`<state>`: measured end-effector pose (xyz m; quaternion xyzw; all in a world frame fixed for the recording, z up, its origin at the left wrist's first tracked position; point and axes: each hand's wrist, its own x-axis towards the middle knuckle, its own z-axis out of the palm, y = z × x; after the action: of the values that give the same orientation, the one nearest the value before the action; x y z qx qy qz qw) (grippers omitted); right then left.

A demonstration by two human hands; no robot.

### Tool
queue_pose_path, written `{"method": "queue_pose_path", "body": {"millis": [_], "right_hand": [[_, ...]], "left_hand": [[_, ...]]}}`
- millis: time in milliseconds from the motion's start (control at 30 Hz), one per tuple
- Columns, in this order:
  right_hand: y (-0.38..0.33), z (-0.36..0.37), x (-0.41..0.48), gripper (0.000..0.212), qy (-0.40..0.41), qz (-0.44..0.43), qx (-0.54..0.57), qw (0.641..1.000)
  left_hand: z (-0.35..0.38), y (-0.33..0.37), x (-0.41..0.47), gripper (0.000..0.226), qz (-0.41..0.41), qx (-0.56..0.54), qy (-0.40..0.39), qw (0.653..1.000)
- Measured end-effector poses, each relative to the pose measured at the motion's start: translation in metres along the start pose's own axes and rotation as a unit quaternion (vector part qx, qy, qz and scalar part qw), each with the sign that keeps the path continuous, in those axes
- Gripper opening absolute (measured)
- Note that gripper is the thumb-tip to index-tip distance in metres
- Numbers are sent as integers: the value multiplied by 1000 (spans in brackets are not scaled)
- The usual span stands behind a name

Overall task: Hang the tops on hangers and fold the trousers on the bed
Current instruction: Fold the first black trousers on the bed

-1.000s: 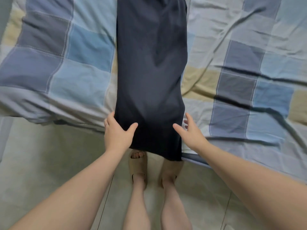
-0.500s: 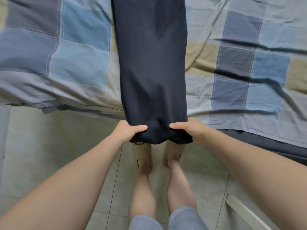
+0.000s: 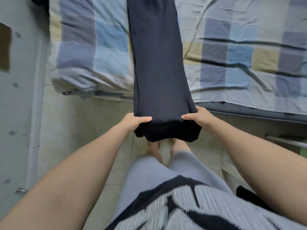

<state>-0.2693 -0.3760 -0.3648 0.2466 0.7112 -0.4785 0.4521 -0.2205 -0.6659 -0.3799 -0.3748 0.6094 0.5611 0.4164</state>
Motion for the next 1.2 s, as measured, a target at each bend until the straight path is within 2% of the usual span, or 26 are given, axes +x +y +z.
{"method": "queue_pose_path", "body": {"millis": [67,200,333,400,567,767,967,1200], "right_hand": [[-2,3,-26,47,21,-14,35,999],[-3,12,-69,51,31,-13,88,996],[3,32,-100,39,50,20,132,990],[9,44,-112,37,65,31,176,982],[33,74,-140,15,91,48,280,954],[72,103,-181,19,85,32,388,917],[137,148,-228,30,72,55,402,911],[197,190,-273,22,30,109,385,916]], "left_hand": [[-2,-2,-25,37,18,-11,4,1000],[-4,-12,-61,36,37,-51,26,998],[2,-21,-86,25,42,-91,50,994],[7,-27,-95,18,45,-99,60,992],[14,-51,-118,8,36,-125,95,987],[2,-102,-150,4,45,-166,137,976],[-10,-190,-192,4,37,-197,145,969],[-28,-267,-230,8,-3,-208,137,969]]}}
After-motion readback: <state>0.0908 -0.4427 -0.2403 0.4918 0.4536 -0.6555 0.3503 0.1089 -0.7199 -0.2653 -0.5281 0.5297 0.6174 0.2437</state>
